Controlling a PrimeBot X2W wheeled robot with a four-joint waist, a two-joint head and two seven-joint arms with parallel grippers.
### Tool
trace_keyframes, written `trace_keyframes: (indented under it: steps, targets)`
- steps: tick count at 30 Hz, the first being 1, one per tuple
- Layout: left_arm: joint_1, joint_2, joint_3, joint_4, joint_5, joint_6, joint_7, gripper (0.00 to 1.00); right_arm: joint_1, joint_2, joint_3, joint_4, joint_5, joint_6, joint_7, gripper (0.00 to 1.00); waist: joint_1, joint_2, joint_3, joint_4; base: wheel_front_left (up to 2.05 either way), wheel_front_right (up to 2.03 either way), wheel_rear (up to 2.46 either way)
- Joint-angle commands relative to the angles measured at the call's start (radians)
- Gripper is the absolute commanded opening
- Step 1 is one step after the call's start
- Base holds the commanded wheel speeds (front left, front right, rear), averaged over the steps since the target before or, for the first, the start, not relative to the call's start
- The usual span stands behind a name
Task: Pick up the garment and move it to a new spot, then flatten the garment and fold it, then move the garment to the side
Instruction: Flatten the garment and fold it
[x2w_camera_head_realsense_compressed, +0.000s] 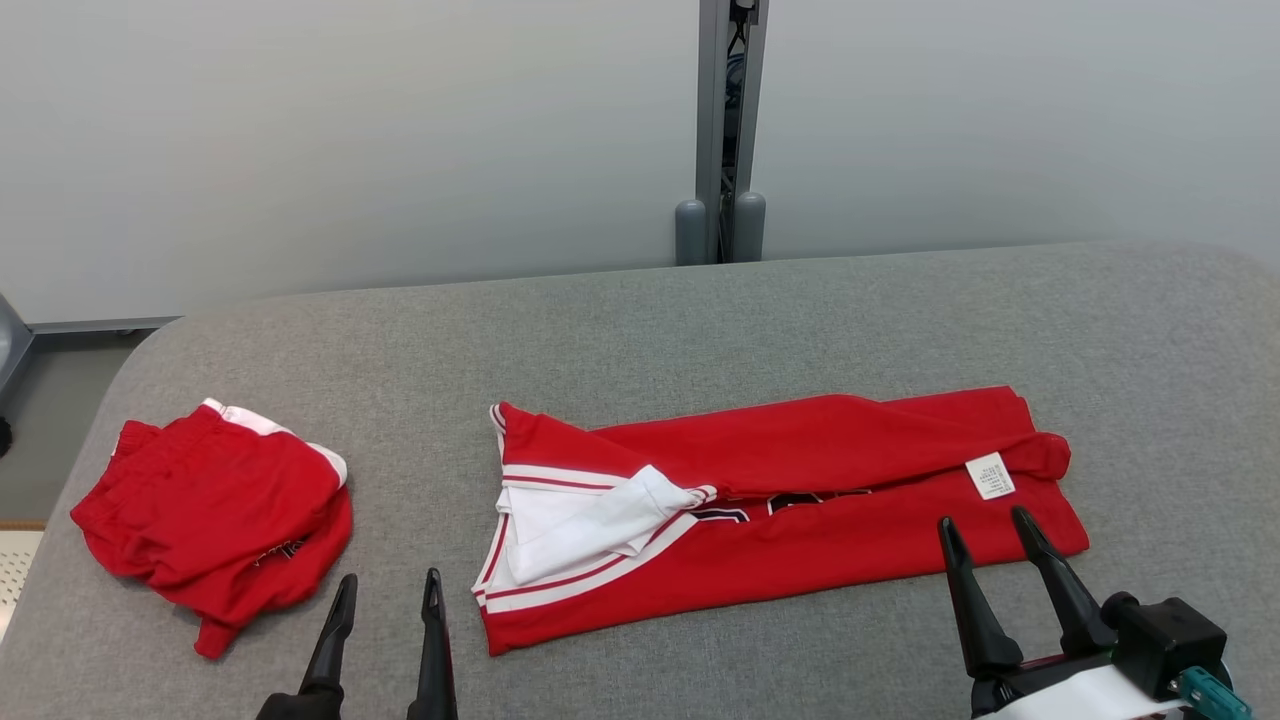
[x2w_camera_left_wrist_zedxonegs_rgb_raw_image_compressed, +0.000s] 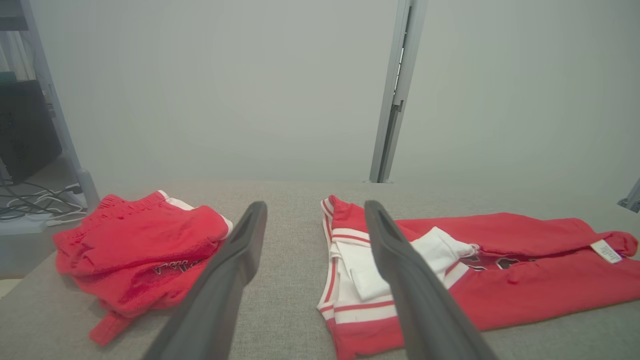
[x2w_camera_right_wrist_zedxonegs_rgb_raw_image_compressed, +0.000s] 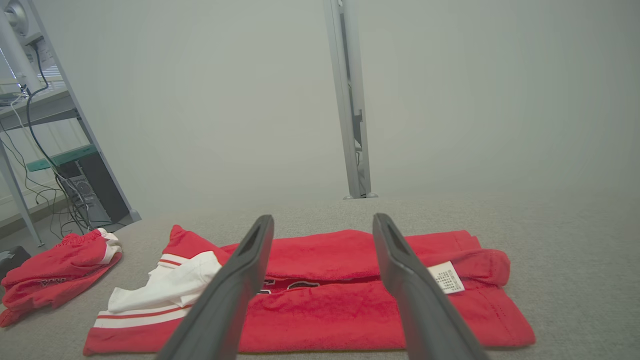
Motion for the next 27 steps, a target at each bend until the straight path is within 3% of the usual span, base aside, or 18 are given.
trace_keyframes:
  steps: [1, 7, 12, 18, 24, 27]
  targets:
    - [-0.003, 0.003, 0.003, 0.002, 0.008, 0.003, -0.004, 1.0, -0.001, -0.003, 0.001, 0.001, 0.003, 0.0, -0.003, 1.0, 0.0, 0.0, 0.002, 0.001, 0.0, 0.0, 0.0]
    - [-0.013, 0.003, -0.004, 0.012, 0.018, -0.007, -0.004, 1.0, -0.026, -0.003, -0.018, 0.045, 0.008, 0.0, -0.002, 1.0, 0.0, 0.0, 0.017, -0.001, 0.0, 0.0, 0.0]
    - [-0.033, 0.003, -0.015, 0.016, 0.033, -0.016, -0.004, 1.0, -0.096, 0.001, -0.088, 0.167, 0.03, 0.0, -0.003, 1.0, 0.0, 0.0, 0.043, 0.001, 0.0, 0.0, 0.0]
    - [-0.062, 0.002, -0.031, 0.01, 0.05, -0.028, -0.004, 1.0, -0.24, 0.01, -0.217, 0.396, 0.079, 0.0, -0.002, 1.0, 0.0, 0.0, 0.09, 0.013, 0.0, 0.0, 0.0]
    - [-0.099, 0.003, -0.044, 0.006, 0.057, -0.035, -0.004, 1.0, -0.415, -0.025, -0.286, 0.656, 0.089, 0.0, 0.0, 1.0, 0.0, 0.0, 0.143, 0.026, 0.0, 0.0, 0.0]
    - [-0.112, 0.003, -0.049, 0.004, 0.06, -0.033, -0.004, 1.0, -0.468, -0.037, -0.304, 0.729, 0.091, 0.0, 0.006, 1.0, 0.0, 0.0, 0.161, 0.031, 0.0, 0.0, 0.0]
